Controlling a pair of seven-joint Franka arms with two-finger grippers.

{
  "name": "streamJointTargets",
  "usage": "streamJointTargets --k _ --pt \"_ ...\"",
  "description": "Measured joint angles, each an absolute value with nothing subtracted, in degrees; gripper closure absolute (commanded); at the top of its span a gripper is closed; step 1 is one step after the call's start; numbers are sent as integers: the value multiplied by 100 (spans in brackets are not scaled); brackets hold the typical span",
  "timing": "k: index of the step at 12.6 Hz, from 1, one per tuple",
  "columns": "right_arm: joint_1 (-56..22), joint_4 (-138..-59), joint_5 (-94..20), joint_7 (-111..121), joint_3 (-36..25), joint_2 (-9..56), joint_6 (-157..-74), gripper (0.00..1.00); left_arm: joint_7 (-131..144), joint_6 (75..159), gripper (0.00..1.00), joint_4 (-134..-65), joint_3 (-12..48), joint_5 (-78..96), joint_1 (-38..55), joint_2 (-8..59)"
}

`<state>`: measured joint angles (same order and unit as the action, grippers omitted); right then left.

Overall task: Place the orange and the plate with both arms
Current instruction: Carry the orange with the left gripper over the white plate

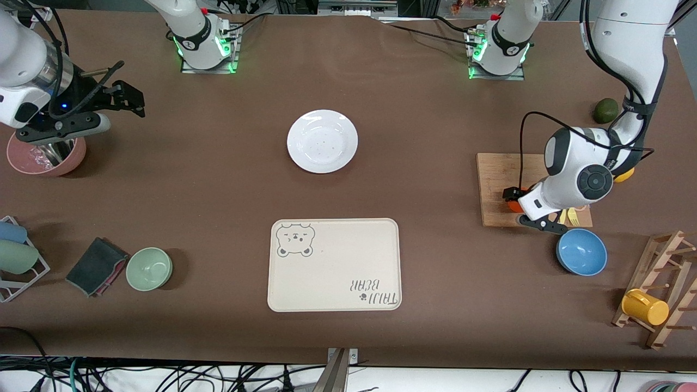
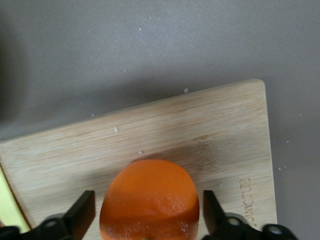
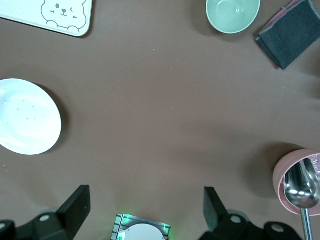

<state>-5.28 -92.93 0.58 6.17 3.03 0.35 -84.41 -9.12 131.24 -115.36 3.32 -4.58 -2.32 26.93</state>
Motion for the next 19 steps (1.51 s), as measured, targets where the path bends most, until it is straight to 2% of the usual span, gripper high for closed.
streamJointTargets --k 1,4,7,10,12,15,19 --pt "-528 -9293 59 617 303 35 -8442 0 -912 13125 63 -11535 334 -458 -232 2690" --pt "-520 -9292 59 617 230 35 -8443 0 -912 13124 69 -11523 340 -457 -226 2683" --pt "-501 -9289 59 642 71 34 -8443 0 -838 12634 70 -11147 542 -431 -219 2641" --pt "-501 -9281 56 645 73 27 -8439 0 94 11676 70 -10396 1140 -307 -158 2539" --pt "-508 -9278 55 645 87 23 -8434 0 1085 11549 68 -10218 1523 -197 30 2519" --pt "-520 -9267 54 645 103 7 -8404 0 2706 11569 68 -10151 1763 105 867 2619" --pt "-520 -9261 54 645 103 5 -8345 0 4489 11593 68 -9411 1780 491 2053 3008"
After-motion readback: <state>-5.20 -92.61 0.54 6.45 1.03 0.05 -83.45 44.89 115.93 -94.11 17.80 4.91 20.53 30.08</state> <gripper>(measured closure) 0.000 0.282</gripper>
